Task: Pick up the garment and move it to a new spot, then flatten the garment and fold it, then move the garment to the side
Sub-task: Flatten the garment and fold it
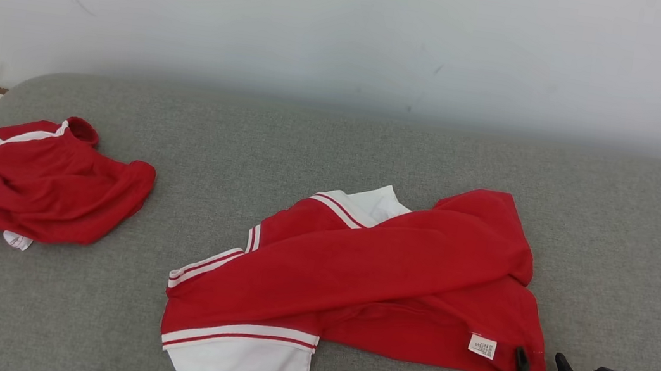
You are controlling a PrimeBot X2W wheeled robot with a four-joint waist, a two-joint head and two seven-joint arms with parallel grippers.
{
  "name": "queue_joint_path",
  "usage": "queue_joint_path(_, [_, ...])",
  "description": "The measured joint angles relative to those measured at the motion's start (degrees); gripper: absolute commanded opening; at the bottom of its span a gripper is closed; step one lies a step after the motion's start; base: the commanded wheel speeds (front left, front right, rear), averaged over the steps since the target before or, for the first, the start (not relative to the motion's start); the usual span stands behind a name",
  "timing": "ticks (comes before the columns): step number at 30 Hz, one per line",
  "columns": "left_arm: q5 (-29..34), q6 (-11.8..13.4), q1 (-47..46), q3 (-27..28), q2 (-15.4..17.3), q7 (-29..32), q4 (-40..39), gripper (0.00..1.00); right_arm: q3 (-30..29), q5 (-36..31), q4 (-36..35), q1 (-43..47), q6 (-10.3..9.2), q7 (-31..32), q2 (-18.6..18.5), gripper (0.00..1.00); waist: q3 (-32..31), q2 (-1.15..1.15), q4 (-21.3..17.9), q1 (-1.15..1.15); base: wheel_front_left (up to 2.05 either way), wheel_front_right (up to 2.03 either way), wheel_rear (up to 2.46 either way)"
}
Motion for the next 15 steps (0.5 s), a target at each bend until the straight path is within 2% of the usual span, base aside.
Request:
queue_joint_path(14, [-2.22,0.77,-0.30,-3.58,-0.02,0.00,4.50,1.00,-0.40,-1.92,-0.57,-0.87,0.00,-0.21,0.29,1.00,0.84,0.00,0.44,0.00,0.00,0.00,0.00])
queue_joint_path(15, [-2.68,0.75,-0.37,-3.96,-0.02,0.00,4.98,1.00,-0.49,-1.93,-0.68,-0.87,0.00,-0.22,0.29,0.97,0.87,0.00,0.43,0.00,0.00,0.00,0.00])
